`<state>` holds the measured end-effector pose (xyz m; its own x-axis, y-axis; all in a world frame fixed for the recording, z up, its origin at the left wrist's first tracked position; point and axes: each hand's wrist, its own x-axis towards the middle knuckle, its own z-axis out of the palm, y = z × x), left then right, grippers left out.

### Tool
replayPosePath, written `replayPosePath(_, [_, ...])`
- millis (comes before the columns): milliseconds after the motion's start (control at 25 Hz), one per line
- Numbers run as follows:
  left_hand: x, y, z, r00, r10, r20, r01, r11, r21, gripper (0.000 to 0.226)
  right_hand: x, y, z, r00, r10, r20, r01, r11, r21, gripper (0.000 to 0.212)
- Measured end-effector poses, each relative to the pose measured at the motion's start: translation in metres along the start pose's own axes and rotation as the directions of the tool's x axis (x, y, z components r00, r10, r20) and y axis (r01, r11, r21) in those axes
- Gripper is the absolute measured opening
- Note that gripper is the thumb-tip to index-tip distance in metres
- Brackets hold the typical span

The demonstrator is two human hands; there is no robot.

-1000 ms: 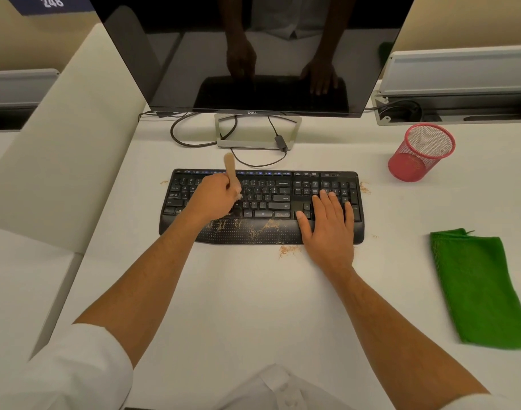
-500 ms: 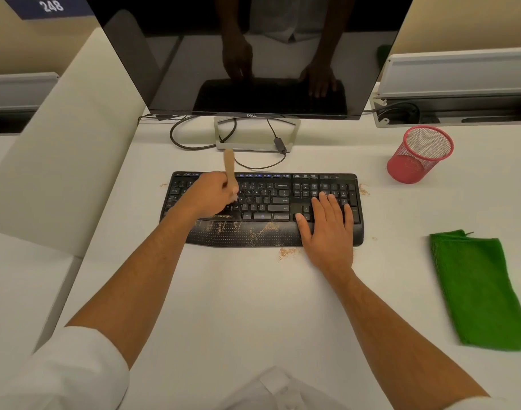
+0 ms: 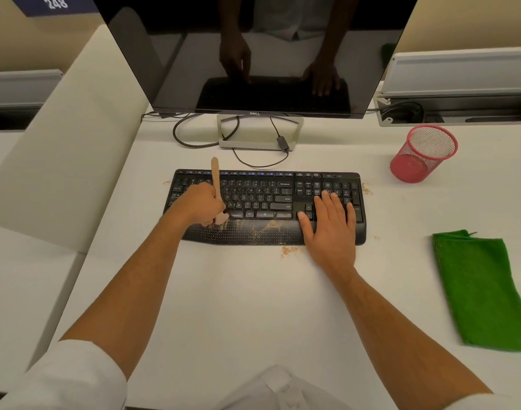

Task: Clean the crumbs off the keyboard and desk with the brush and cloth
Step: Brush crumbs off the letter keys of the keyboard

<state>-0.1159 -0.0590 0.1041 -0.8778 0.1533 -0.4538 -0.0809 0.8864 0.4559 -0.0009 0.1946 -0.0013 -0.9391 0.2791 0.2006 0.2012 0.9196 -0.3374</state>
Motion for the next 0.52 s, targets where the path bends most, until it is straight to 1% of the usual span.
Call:
replayPosePath(40, [0.000,0.000,-0.003,1.000,-0.007,-0.004,0.007,0.999,-0.040,0.018,0.000,0.000,0.000,1.000,-0.001,0.001,0.001,1.000,0.003,0.062])
replayPosePath(80, [0.000,0.001,-0.003,0.999,0.001,-0.039,-0.006,0.994,-0.108,0.018,0.000,0.000,0.000,1.000,-0.003,0.001,0.003,1.000,0.007,0.062])
replayPosePath(120, [-0.001,0.003,-0.002,0.995,0.015,-0.102,-0.032,0.985,-0.169,0.018,0.000,0.000,0.000,1.000,-0.002,0.000,0.002,1.000,0.007,0.063])
replayPosePath(160, [-0.001,0.004,0.001,0.983,0.038,-0.181,-0.073,0.978,-0.194,0.019,0.000,0.000,0.000,1.000,0.001,-0.003,-0.001,1.000,0.007,0.062])
replayPosePath(200, [0.001,0.004,0.004,0.967,0.077,-0.245,-0.122,0.977,-0.175,0.021,0.000,0.000,0.000,1.000,0.002,-0.007,-0.002,1.000,0.009,0.062])
replayPosePath(240, [0.003,0.003,0.007,0.955,0.131,-0.266,-0.172,0.976,-0.136,0.024,-0.001,0.000,0.000,1.000,0.000,-0.015,0.000,1.000,0.010,0.062])
replayPosePath(320, [0.005,0.001,0.013,0.946,0.241,-0.214,-0.259,0.964,-0.058,0.026,-0.001,-0.001,0.001,1.000,-0.004,-0.031,0.004,1.000,0.009,0.062])
replayPosePath(360, [0.006,0.001,0.014,0.947,0.270,-0.176,-0.280,0.960,-0.033,0.025,-0.001,-0.001,0.001,1.000,-0.004,-0.030,0.004,1.000,0.010,0.062])
replayPosePath(440, [0.009,0.002,0.010,0.958,0.280,-0.055,-0.279,0.960,0.040,0.020,-0.001,-0.001,0.001,1.000,-0.002,-0.025,0.002,1.000,0.008,0.062])
replayPosePath(520, [0.013,0.004,0.000,0.959,0.259,0.119,-0.276,0.947,0.165,0.017,-0.001,0.000,0.000,1.000,0.003,-0.019,-0.002,1.000,0.009,0.062])
